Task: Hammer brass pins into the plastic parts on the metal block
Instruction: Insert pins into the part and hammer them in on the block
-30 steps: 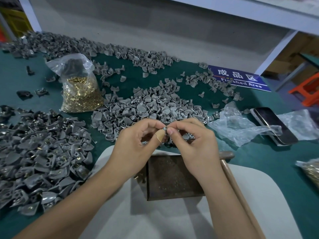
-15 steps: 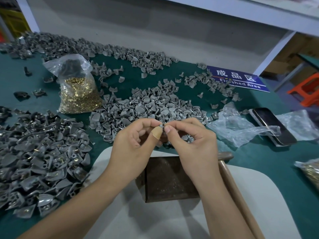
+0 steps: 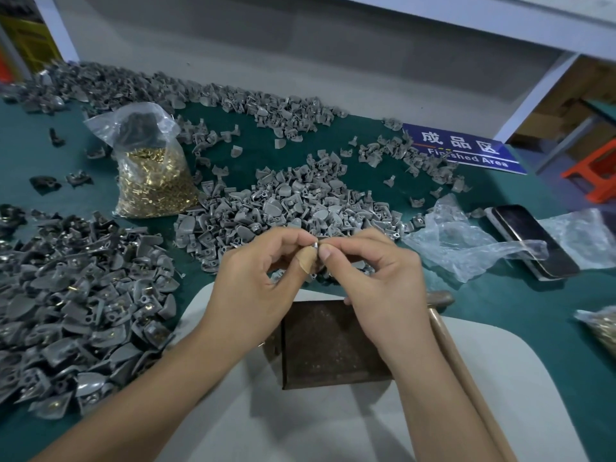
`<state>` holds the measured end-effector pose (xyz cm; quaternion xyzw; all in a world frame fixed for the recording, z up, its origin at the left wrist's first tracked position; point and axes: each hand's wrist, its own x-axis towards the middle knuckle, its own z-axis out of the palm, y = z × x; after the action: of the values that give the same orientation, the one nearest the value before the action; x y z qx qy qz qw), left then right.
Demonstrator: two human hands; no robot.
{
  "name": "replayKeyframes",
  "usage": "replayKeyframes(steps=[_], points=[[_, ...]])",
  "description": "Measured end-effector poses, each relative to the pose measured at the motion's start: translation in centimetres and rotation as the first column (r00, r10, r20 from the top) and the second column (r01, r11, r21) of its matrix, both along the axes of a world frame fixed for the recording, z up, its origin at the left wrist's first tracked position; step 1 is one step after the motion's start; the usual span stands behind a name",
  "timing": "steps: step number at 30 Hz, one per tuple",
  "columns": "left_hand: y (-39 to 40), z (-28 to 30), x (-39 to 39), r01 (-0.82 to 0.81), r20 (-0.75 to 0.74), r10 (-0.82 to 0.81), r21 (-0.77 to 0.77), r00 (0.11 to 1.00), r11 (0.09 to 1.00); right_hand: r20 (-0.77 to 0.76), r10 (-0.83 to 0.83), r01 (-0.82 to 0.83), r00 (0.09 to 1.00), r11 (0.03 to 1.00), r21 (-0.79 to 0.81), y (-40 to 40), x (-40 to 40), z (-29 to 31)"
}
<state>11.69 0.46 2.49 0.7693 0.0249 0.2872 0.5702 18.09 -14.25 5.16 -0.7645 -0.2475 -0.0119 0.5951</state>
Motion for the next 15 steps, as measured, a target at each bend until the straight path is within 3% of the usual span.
replayKeyframes(steps=[4,10,15], points=[[-0.36,0.26,0.07,-0.005,-0.009,0.004,-0.119,1.0,0.993,-0.073,-0.01,0.014,0.997,0.998,0.056,0.13,0.09,-0.33],[-0.38,0.56,-0.08,0.012,-0.003,-0.012,-0.139,1.0,0.99,-0.138,0.0,0.016,0.99,0.993,0.113,0.16,-0.01,-0.68],[-0.06,0.37,-0.1,0.052,-0.001,-0.052,-0.063,0.999,0.997,-0.116,0.009,-0.003,0.993,0.999,0.052,-0.28,0.31,-0.68]])
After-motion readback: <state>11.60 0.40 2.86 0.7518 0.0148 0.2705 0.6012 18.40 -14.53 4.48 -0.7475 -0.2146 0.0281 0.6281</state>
